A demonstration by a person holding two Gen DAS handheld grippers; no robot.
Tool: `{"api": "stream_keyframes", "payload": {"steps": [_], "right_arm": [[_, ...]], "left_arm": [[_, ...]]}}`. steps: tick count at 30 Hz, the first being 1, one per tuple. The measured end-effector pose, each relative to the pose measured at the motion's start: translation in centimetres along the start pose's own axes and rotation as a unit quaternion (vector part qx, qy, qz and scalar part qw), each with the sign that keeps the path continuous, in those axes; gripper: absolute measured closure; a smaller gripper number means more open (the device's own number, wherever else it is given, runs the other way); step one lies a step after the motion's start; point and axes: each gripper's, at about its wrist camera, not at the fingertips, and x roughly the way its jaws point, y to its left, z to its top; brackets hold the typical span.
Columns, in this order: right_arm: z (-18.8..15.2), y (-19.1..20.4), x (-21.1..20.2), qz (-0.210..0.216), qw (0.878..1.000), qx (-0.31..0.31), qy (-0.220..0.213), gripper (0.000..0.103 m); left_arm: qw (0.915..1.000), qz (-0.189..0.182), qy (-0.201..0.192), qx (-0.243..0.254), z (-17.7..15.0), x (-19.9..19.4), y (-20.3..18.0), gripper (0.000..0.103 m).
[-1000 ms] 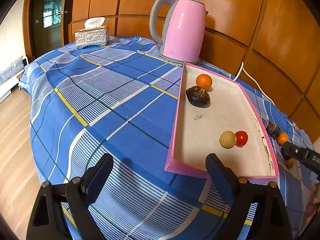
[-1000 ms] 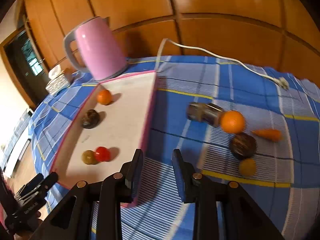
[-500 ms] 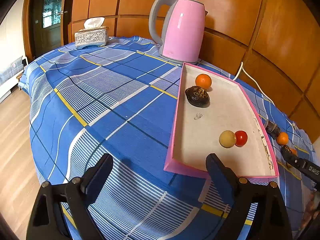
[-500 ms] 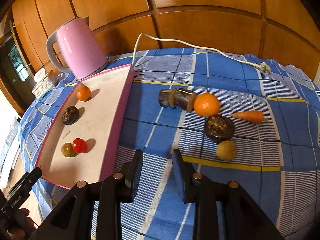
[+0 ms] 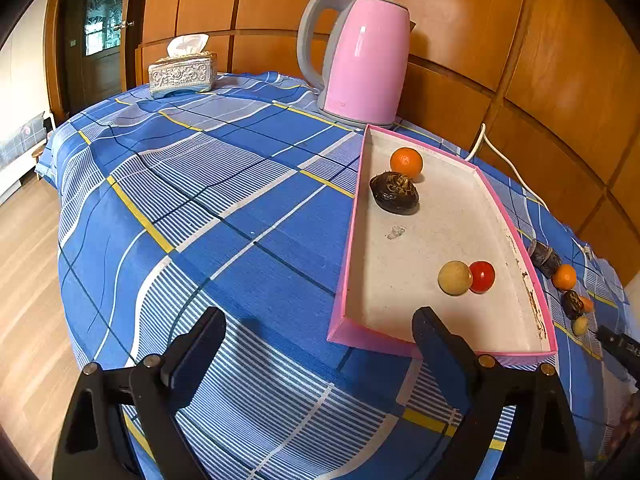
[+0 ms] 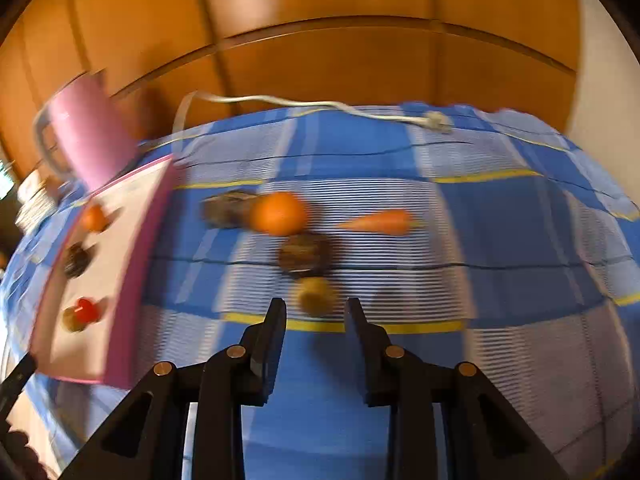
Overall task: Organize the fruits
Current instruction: 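Move the right gripper back toward the remaining fruits, then reach the left gripper to the small dark cylindrical piece and grasp it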
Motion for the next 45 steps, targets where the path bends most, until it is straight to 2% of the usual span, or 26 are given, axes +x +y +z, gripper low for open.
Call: {"api": "stream_keyframes", "payload": {"steps": [5, 8, 13, 15, 16, 21, 25, 28, 34, 36, 40, 42, 45], "right_arm": [[0.2, -5.1, -0.4, -0.081, 0.995, 0.055, -0.016, 0.073], [0.3, -8.5, -0.9, -0.146, 0.984, 0.093, -0.033, 0.073], [-0.4, -12.5, -0.3, -0.207, 0.968, 0.136, -0.029, 0.070], [-1.1, -13.5, 0.5, -0.205, 0.966, 0.155, -0.013, 0.068], [-1.4, -13.8, 0.3, -0.201, 0.966, 0.161, -0.030, 0.066], [-1.4, -13.1, 1.1, -0.210, 0.967, 0.141, -0.027, 0.055], [-1.4, -12.7, 1.1, -0.208, 0.968, 0.139, -0.028, 0.051], [-1.3, -12.5, 1.1, -0.208, 0.968, 0.138, -0.028, 0.050], [-1.3, -12.5, 1.2, -0.202, 0.970, 0.135, -0.028, 0.045], [-1.3, -12.5, 1.1, -0.200, 0.970, 0.135, -0.029, 0.044], [-1.3, -12.5, 1.2, -0.199, 0.970, 0.135, -0.030, 0.042], [-1.3, -12.4, 1.2, -0.198, 0.971, 0.133, -0.029, 0.041], [-1.3, -12.3, 1.2, -0.199, 0.971, 0.133, -0.029, 0.041]], "left_arm": [[1.0000, 0.000, 0.000, 0.000, 0.0, 0.0, 0.0, 0.008], [1.0000, 0.000, -0.001, 0.002, 0.0, 0.0, -0.1, 0.008], [1.0000, 0.000, -0.001, 0.006, 0.1, 0.2, -0.3, 0.007], [0.9999, 0.004, -0.001, 0.011, 0.2, 0.2, -0.3, 0.007], [0.9999, 0.005, -0.002, 0.013, 0.3, 0.1, -0.3, 0.007], [0.9991, -0.006, -0.029, 0.030, 1.4, -1.2, -0.8, 0.007], [0.9953, -0.054, -0.030, 0.074, 3.2, -1.8, -2.9, 0.010], [0.9879, -0.097, -0.027, 0.118, 4.5, -2.0, -5.4, 0.012], [0.9670, -0.175, 0.030, 0.183, 6.1, -0.1, -10.6, 0.024], [0.9606, -0.190, 0.040, 0.199, 6.2, 0.4, -12.0, 0.030], [0.9460, -0.213, 0.048, 0.240, 6.7, 1.0, -15.1, 0.033], [0.9387, -0.218, 0.056, 0.261, 6.9, 1.4, -16.5, 0.046], [0.9250, -0.224, 0.074, 0.298, 7.1, 2.6, -18.7, 0.057]]}}
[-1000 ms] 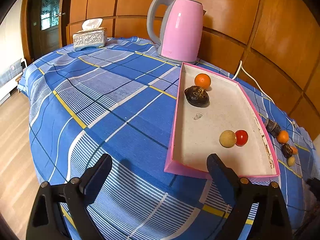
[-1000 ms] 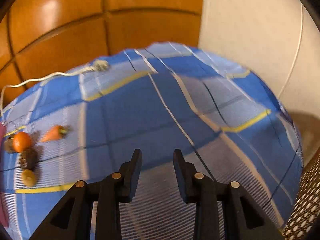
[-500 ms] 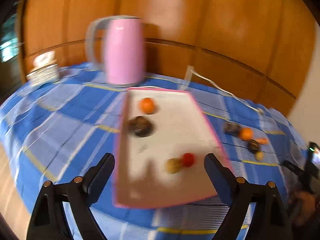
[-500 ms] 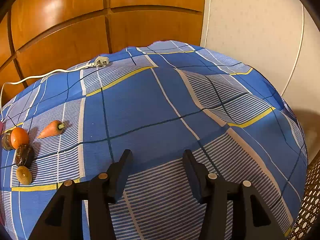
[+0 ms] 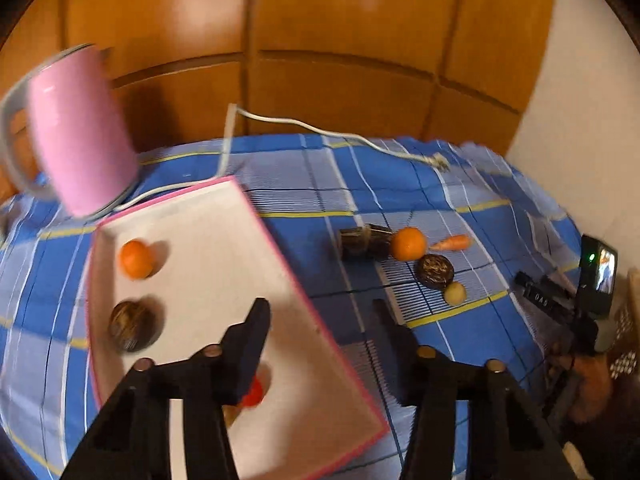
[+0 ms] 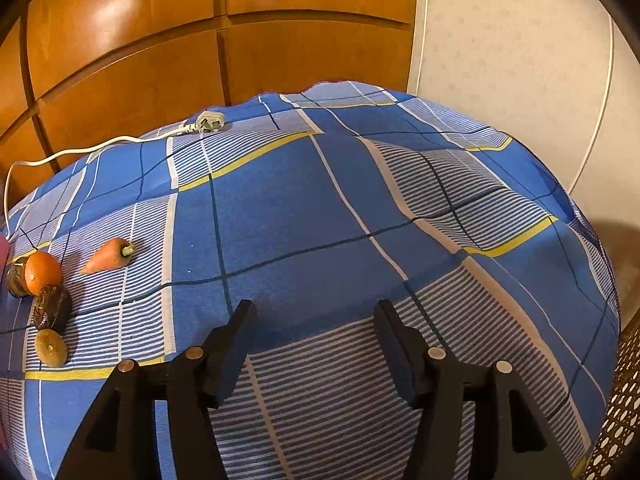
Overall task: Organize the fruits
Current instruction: 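Reach the left gripper to the small dark cylindrical piece and grasp it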
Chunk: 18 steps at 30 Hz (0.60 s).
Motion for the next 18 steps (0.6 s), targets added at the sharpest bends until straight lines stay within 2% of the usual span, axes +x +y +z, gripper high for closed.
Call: {"api": "stream_keyframes", "payload": {"steps": [2, 10, 18], "right_arm": [[0.0, 0.0, 0.0, 0.000, 1.000, 0.000, 0.000, 0.040], [0.0, 0.0, 0.0, 0.001, 1.000, 0.000, 0.000, 0.040], [0.0, 0.2, 0.1, 0.003, 1.000, -0.002, 0.000, 0.036]], "left_arm": [[0.9997, -0.003, 0.012, 0.021, 0.9, 1.3, -0.5, 0.061], [0.9943, -0.004, 0.064, 0.085, 4.0, 6.9, -1.9, 0.060], [0.9926, -0.017, 0.095, 0.074, 5.3, 11.2, -2.2, 0.060]]}}
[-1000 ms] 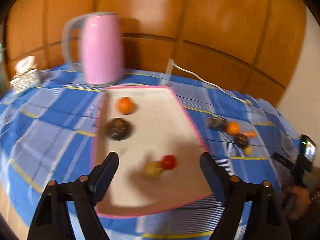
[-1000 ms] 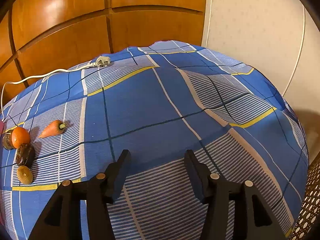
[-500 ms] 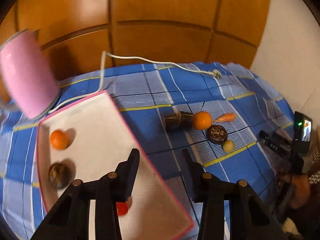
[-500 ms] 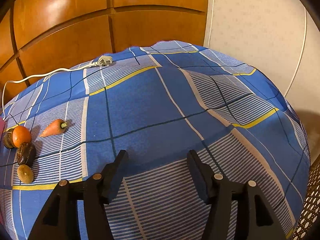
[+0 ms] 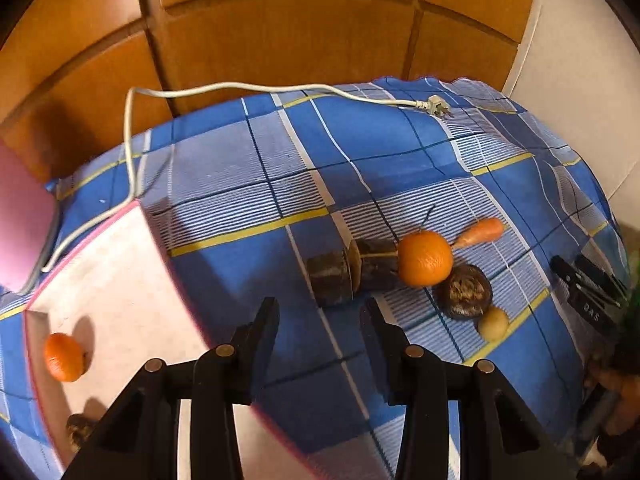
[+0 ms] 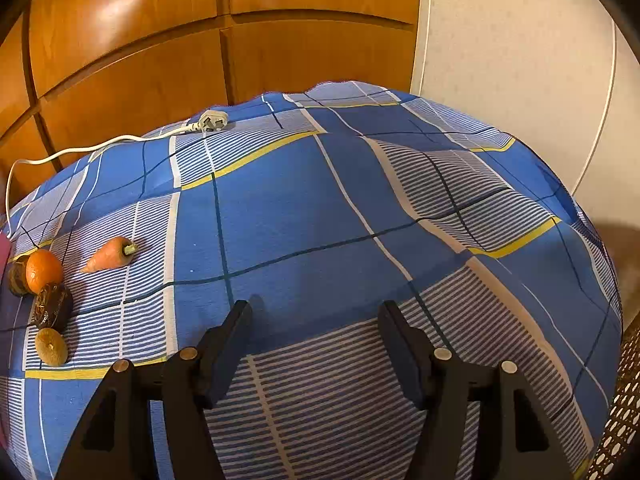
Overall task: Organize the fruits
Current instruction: 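Reach the left gripper to the small dark cylindrical piece and grasp it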
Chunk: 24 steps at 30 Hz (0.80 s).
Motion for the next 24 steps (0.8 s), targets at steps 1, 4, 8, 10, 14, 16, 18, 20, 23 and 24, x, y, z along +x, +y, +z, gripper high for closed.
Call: {"api": "stream_keyframes", "payload": {"steps": [1, 4, 8, 10, 14, 16, 18, 20, 23, 24], "right_arm": [[0.0, 0.0, 0.0, 0.000, 1.000, -0.001, 0.000, 0.036], [0.0, 0.0, 0.0, -0.001, 1.000, -0.001, 0.000, 0.036], [0.0, 0.0, 0.0, -0.001, 1.000, -0.001, 0.000, 0.036], [0.0, 0.0, 0.1, -0.001, 1.000, -0.001, 0.000, 0.035], [0.0, 0.1, 0.1, -0.003, 1.000, -0.002, 0.000, 0.035], [0.0, 0.1, 0.1, -0.003, 1.000, -0.003, 0.000, 0.035], [0.0, 0.1, 0.1, -0.003, 1.000, -0.002, 0.000, 0.035], [0.0, 0.1, 0.1, -0.003, 1.000, -0.003, 0.000, 0.035], [0.0, 0.1, 0.1, -0.003, 1.000, -0.003, 0.000, 0.035], [0.0, 0.1, 0.1, -0.003, 1.000, -0.003, 0.000, 0.035]], "left_arm": [[1.0000, -0.004, 0.004, -0.006, 0.2, 0.5, 0.1, 0.060], [0.9995, 0.000, 0.014, -0.029, 0.4, 1.5, 0.6, 0.061], [0.9987, -0.005, 0.016, -0.048, 0.4, 1.9, 1.4, 0.061], [0.9989, -0.006, 0.016, -0.044, 0.5, 2.0, 1.4, 0.061], [0.9990, -0.011, 0.017, -0.039, 1.0, 2.3, 1.2, 0.065], [0.9991, -0.016, 0.018, -0.036, 1.1, 2.5, 1.0, 0.074], [0.9995, -0.010, 0.016, -0.026, 1.0, 2.6, 0.6, 0.079], [0.9994, -0.017, 0.010, -0.029, 0.9, 2.3, 0.5, 0.080], [0.9987, -0.025, -0.010, -0.044, 0.5, 1.1, 0.7, 0.080], [0.9980, -0.031, -0.017, -0.052, 0.3, 0.5, 0.9, 0.080]]}}
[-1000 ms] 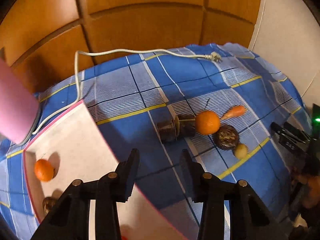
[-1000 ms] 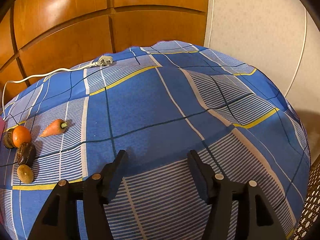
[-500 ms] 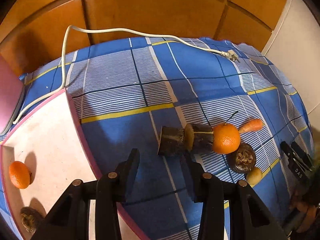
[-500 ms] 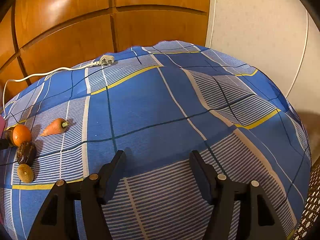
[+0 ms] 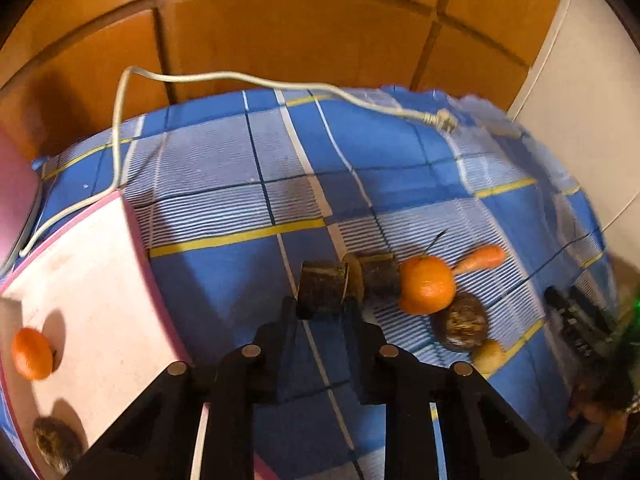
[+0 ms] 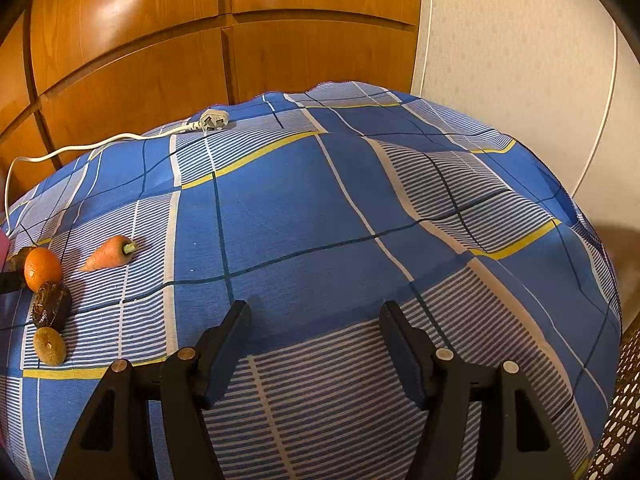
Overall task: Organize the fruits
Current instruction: 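Carry the dark piece into the tray beside the orange and open the left gripper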
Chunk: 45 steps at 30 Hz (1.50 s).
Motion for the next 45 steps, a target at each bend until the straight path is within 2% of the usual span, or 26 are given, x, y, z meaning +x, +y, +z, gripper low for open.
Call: {"api": "stream_keyframes", "payload": {"steps": [5, 10, 15, 19, 26, 31, 33, 36, 41, 45], "right_arm": [[0.0, 0.0, 0.0, 0.000, 1.000, 0.000, 0.000, 0.035], [0.0, 0.0, 0.0, -0.001, 1.000, 0.000, 0.000, 0.035], [0.0, 0.0, 0.0, 0.000, 1.000, 0.000, 0.000, 0.035], [0.0, -0.1, 0.0, 0.000, 1.000, 0.000, 0.000, 0.035], [0.0, -0.1, 0.0, -0.001, 1.000, 0.000, -0.001, 0.035], [0.0, -0.1, 0.0, -0.001, 1.000, 0.000, -0.001, 0.035], [0.0, 0.0, 0.0, -0.001, 1.000, 0.000, -0.001, 0.035], [0.0, 0.0, 0.1, -0.002, 1.000, 0.000, -0.001, 0.035], [0.0, 0.0, 0.1, -0.002, 1.000, 0.000, -0.001, 0.035], [0.0, 0.0, 0.1, -0.002, 1.000, 0.000, -0.001, 0.035]], "left_arm": [[0.9980, -0.003, -0.050, -0.039, -0.7, -4.7, 1.5, 0.080], [0.9922, 0.029, -0.085, -0.086, -2.1, -8.9, 5.2, 0.080], [0.9822, 0.071, -0.083, -0.153, -4.0, -10.2, 10.6, 0.080], [0.9772, 0.087, -0.068, -0.181, -5.0, -9.1, 12.7, 0.080], [0.9711, 0.099, -0.070, -0.205, -6.6, -8.7, 12.9, 0.078], [0.9652, 0.132, -0.093, -0.206, -8.2, -10.9, 11.9, 0.077], [0.9597, 0.158, -0.100, -0.209, -9.1, -12.0, 11.6, 0.074], [0.9541, 0.171, -0.113, -0.218, -10.6, -13.2, 11.3, 0.062], [0.9421, 0.203, -0.126, -0.235, -13.6, -15.0, 10.4, 0.051], [0.9371, 0.218, -0.132, -0.239, -15.3, -15.7, 9.7, 0.045]]}}
